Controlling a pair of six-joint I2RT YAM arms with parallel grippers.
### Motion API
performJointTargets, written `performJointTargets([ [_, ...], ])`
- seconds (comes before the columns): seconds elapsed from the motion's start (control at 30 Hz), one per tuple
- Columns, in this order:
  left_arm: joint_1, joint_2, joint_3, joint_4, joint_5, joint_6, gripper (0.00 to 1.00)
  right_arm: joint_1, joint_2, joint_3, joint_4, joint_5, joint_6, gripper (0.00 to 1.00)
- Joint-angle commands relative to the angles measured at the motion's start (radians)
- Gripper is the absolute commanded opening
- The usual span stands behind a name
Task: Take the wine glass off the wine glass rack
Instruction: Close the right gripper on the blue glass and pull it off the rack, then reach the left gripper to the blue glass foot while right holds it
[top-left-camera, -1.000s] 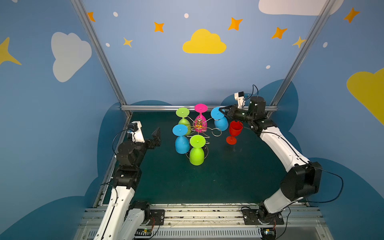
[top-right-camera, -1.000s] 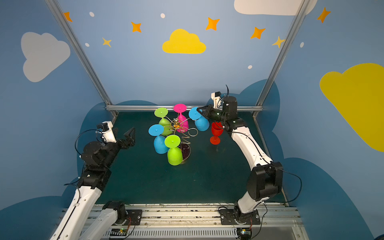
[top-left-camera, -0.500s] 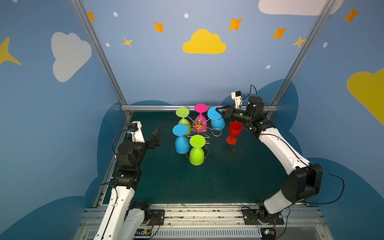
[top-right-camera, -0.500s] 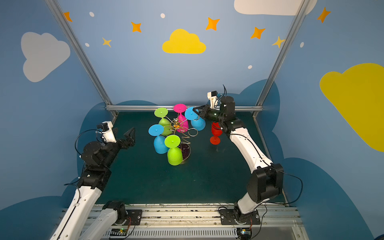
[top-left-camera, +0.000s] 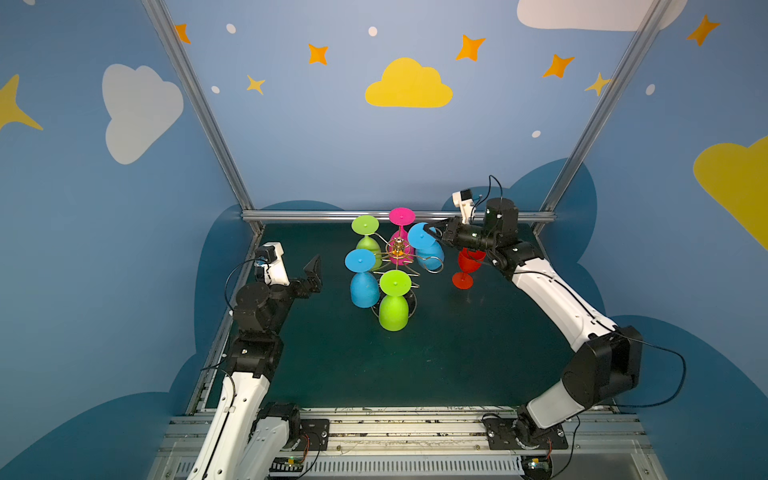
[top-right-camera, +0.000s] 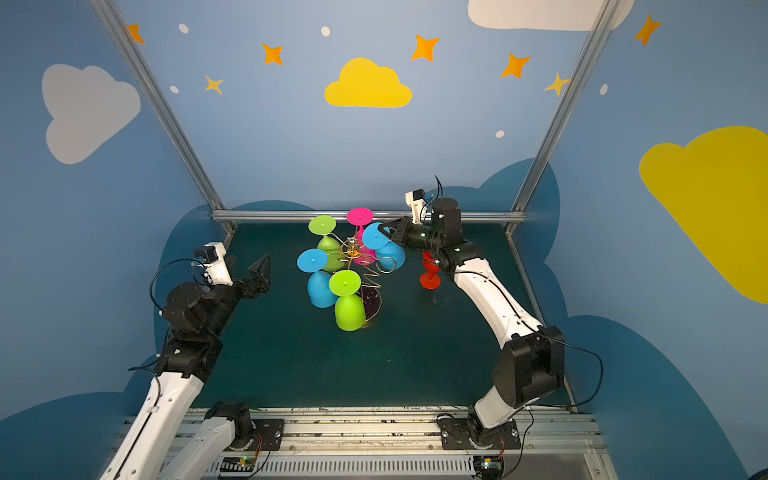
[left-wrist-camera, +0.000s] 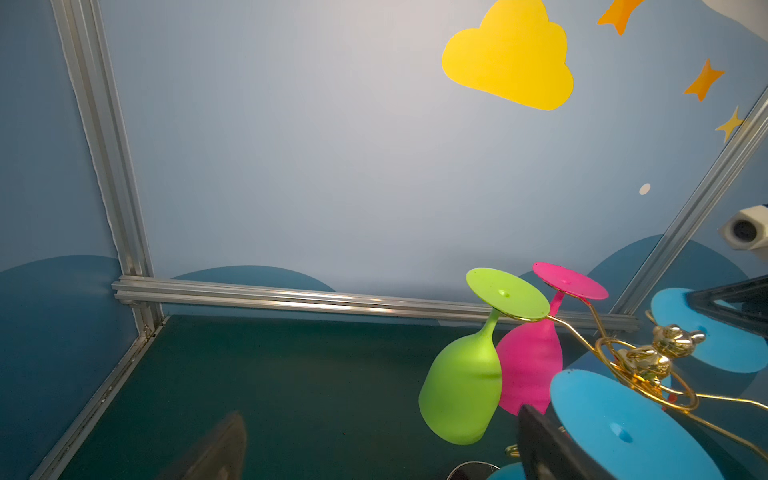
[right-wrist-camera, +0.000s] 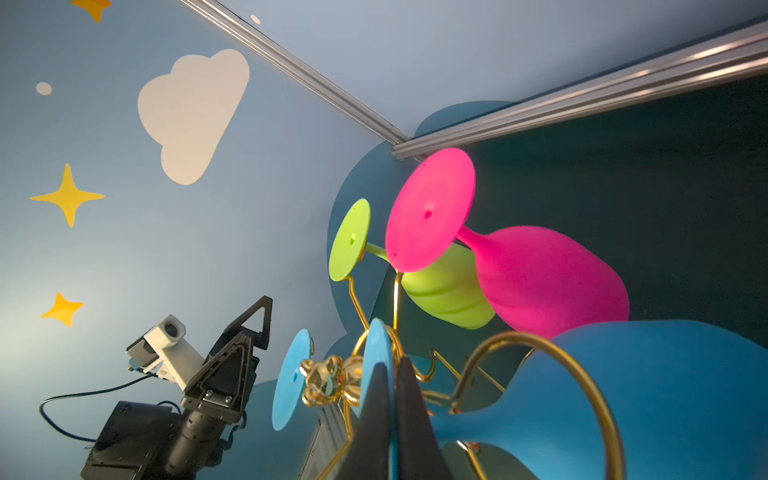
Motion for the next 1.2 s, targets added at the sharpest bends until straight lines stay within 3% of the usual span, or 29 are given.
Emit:
performJointTargets([
  [0.0,0.004,-0.013,-0.006,0.007,0.006,-0.006,0.99,0.005,-0.064,-0.020,-0.010,0.012,-0.030,0.00],
  [0.37,0.004,-0.019,-0.005,0.008,0.003,-0.008,0.99,-0.015,-0.169,-0.095,-0.039,0.086,-0.064,0.00],
  [0.73,0.004,-0.064,0.022,-0.001,0.041,-0.057,0.99,-0.136,-0.326,-0.189,-0.078,0.113,-0.085,0.00],
  [0.87,0.004,-0.064,0.092,-0.026,0.222,-0.180,0.97,-0.164,-0.397,-0.184,-0.130,0.123,-0.120,0.00],
  [1.0,0.004,0.018,0.207,-0.017,0.503,-0.339,0.86,-0.168,-0.465,-0.162,-0.176,0.145,-0.168,0.00],
  [1.1,-0.009,0.120,0.279,0.064,0.721,-0.494,0.81,-0.168,-0.491,-0.129,-0.213,0.141,-0.205,0.00],
  [1.17,-0.045,0.174,0.307,0.145,0.791,-0.566,0.80,-0.166,-0.499,-0.105,-0.223,0.125,-0.228,0.00],
])
